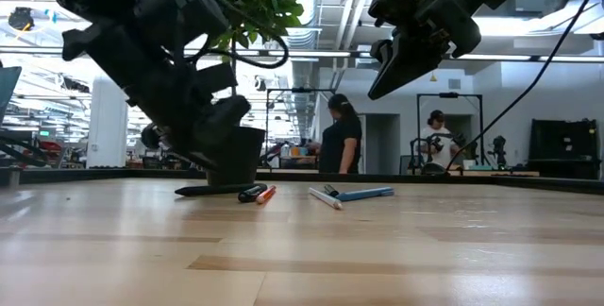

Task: Sort pens & pencils
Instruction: Put the left black pen into the blue bin

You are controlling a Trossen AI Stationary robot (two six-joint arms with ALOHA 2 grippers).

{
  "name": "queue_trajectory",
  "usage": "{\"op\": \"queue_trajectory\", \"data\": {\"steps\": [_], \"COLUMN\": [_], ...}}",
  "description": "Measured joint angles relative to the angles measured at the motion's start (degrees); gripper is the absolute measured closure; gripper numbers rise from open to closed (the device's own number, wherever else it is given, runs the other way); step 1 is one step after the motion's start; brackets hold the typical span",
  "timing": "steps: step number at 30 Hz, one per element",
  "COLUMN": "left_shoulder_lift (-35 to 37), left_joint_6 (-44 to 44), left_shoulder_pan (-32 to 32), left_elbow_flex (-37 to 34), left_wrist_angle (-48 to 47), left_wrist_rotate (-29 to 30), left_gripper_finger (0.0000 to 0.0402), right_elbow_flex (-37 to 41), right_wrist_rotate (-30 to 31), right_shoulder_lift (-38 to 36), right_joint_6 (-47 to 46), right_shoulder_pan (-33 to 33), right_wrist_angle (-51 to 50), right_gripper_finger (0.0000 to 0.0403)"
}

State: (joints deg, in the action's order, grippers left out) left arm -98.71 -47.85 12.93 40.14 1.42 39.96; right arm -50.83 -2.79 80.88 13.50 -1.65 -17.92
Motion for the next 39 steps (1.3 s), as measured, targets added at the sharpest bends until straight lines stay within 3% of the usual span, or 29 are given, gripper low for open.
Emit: {"op": "queue_trajectory", "data": {"steps": [39], "left_shoulder_lift": [-8.1], "left_joint_6": [-3.8], "left_shoulder_pan": [1.1], "left_elbow_flex": [0.3], "left_wrist_angle": [4.3], "left_wrist_rotate": [2.9], "left_gripper_finger": [0.0265], "right_elbow_flex": [0.0], "right_wrist_rotate": [0.0], "right_shoulder_lift": [0.0], "right_joint_6": [-1.0], "right_shoulder_pan": [0.0], "right_wrist_angle": [0.0], "right_gripper_finger": [0.034]}}
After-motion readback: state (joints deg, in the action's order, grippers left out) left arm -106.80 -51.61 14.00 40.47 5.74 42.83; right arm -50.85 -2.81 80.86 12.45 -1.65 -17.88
